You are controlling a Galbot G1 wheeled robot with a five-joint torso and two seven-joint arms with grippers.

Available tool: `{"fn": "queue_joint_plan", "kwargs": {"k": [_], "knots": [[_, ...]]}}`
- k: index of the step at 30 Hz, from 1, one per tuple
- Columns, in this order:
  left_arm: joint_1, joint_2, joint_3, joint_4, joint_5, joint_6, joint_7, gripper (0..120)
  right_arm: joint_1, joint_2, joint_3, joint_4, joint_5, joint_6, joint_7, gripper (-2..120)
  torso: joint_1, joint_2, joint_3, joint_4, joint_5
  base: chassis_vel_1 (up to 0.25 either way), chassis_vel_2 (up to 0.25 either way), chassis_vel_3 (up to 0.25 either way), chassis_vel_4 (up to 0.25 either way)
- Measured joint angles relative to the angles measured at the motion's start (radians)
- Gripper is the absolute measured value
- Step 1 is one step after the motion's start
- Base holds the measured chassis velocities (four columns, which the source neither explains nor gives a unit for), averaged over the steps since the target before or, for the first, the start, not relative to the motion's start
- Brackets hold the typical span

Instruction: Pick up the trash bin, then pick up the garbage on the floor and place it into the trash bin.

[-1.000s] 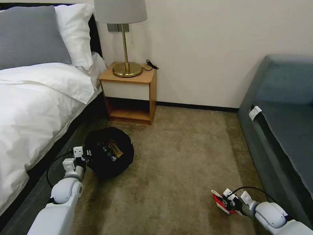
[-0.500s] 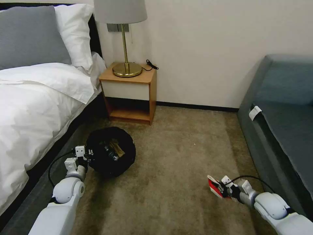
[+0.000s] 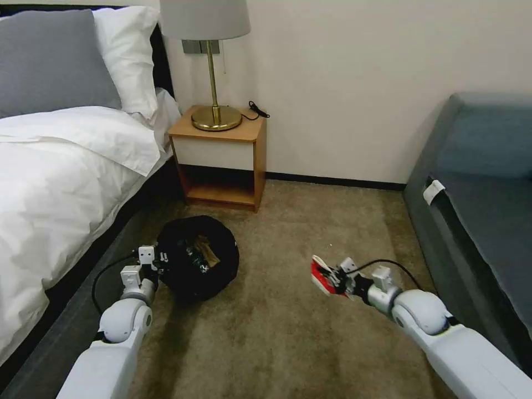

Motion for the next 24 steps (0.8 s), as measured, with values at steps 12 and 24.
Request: {"fn": "queue_joint_plan", "kwargs": {"k": [12,24], "knots": [[-0.004,-0.03,0.034,-0.02,0.052,0.015,-0.001,0,0.152,0.108,-0.162,-0.002,0.048,-0.033,0.018,0,0.0,0.0,0.0,-0.0001,-0.0003,0.0,0.0,0.0,0.0],[0.005,-0.048,0.053,-0.044,0.081,0.025,-0.005,0,0.258,0.265,-0.245,-0.062,0.109,0.006,0.015,0,0.0,0.0,0.0,0.0,-0.0002,0.0,0.0,0.0,0.0]]}}
